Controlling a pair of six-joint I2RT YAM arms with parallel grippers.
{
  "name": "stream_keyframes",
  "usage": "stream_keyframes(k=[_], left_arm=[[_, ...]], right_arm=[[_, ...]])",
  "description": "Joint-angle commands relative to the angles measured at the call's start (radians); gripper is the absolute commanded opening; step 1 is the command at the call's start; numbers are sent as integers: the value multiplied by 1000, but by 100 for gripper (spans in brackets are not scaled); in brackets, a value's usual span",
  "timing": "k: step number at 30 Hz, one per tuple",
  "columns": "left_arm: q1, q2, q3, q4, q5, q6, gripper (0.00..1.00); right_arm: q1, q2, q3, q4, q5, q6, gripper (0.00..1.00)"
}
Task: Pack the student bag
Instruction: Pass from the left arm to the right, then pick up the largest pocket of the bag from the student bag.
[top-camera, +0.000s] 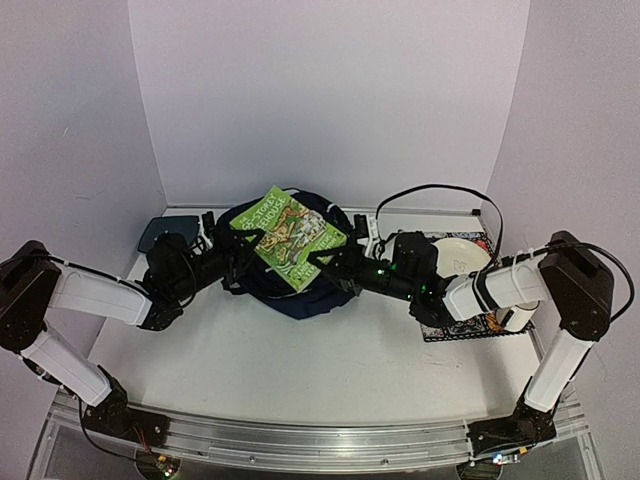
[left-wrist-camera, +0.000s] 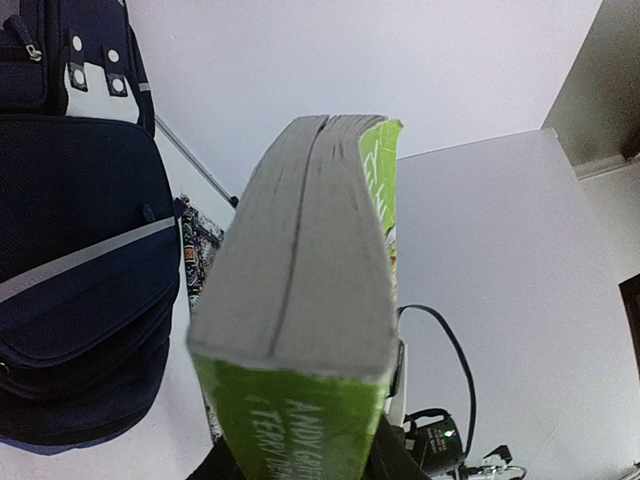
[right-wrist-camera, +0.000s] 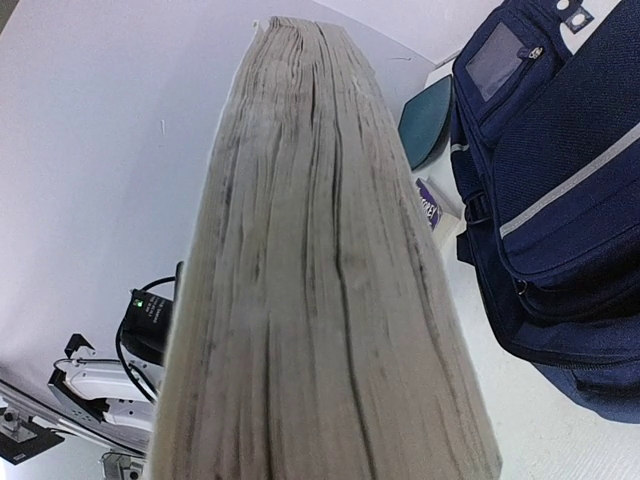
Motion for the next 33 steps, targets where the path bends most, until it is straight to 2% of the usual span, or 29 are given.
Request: stream_keyframes(k=[1,3,7,11,15,20,22,33], left_arm=[[12,-11,7,-92,-2,204,48],[13,-27,42,-219,-30,296,57],[13,-56,85,-368,-59,493,75],[10,-63,142,-525,-64,697,82],[-10,-33,201,-650,-41,895,84],[-105,67,358,-858,-157,1114,85],[-140,112,405,-908,-219,1166,84],[-220,293,599,-1039,-353,1351,79]], right_arm=[[-60,-56,-8,538,6,5,0],[-82,-67,-25,537,11,18,0],[-138,-99,-67,535,17,61,0],[-197,-151,-120,512,26,85,0],[-242,-212,-161,427,25,95,0],[-265,-269,-212,351,46,95,0],[-270,-289,-240,325,59,94,0],[-289,-379,-356,264,73,98,0]])
